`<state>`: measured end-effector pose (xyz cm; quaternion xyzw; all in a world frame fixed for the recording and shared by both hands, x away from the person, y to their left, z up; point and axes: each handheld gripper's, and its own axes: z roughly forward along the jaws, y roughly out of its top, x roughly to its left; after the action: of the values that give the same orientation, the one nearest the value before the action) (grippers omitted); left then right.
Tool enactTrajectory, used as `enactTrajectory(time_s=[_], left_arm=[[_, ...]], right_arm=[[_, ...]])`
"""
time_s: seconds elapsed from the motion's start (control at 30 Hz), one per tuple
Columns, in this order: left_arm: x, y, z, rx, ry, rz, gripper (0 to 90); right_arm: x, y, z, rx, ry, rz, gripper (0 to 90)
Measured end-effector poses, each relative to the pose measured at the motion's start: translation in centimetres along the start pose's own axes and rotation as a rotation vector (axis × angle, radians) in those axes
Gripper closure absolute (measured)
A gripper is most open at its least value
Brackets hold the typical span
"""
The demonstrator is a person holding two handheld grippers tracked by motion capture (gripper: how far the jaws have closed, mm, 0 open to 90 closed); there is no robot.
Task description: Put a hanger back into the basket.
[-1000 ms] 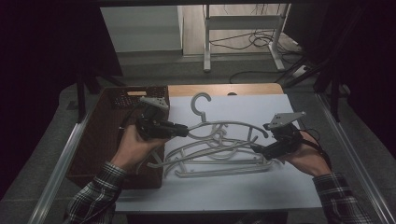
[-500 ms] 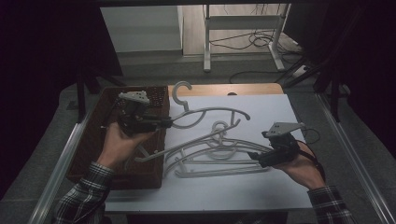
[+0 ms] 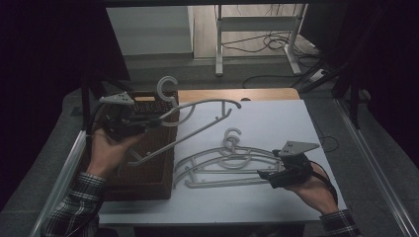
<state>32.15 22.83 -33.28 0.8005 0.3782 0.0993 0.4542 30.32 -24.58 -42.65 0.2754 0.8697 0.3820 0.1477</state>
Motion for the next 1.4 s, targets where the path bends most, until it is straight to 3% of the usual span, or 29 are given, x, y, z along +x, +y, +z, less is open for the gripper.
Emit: enactTrajectory(time_s=[0.4,0.6,1.03,1.27,1.4], left_arm=[[2.5,-2.3,-3.1,-0.055,0.132,-0.046,80.6],[3.6,-3.7,-4.1,-0.056,0.197,-0.063,80.6],[5.7,-6.2,-5.8,-0.072,0.297,-0.11,80.6],[6.8,-7.5,-6.2,-0.082,0.34,-0.139,80.6],[7.3,-8.0,-5.8,-0.067,0.356,-0.135,80.5]], right_arm=[[0.5,-1.2,0.3,0.008,0.017,0.02,12.6],[0.6,-1.6,0.4,0.012,0.019,0.032,12.6],[1.0,-2.6,0.1,0.012,0.035,0.055,12.7],[1.2,-2.7,0.0,0.008,0.042,0.057,12.7],[1.2,-2.8,0.2,0.016,0.048,0.056,12.7]])
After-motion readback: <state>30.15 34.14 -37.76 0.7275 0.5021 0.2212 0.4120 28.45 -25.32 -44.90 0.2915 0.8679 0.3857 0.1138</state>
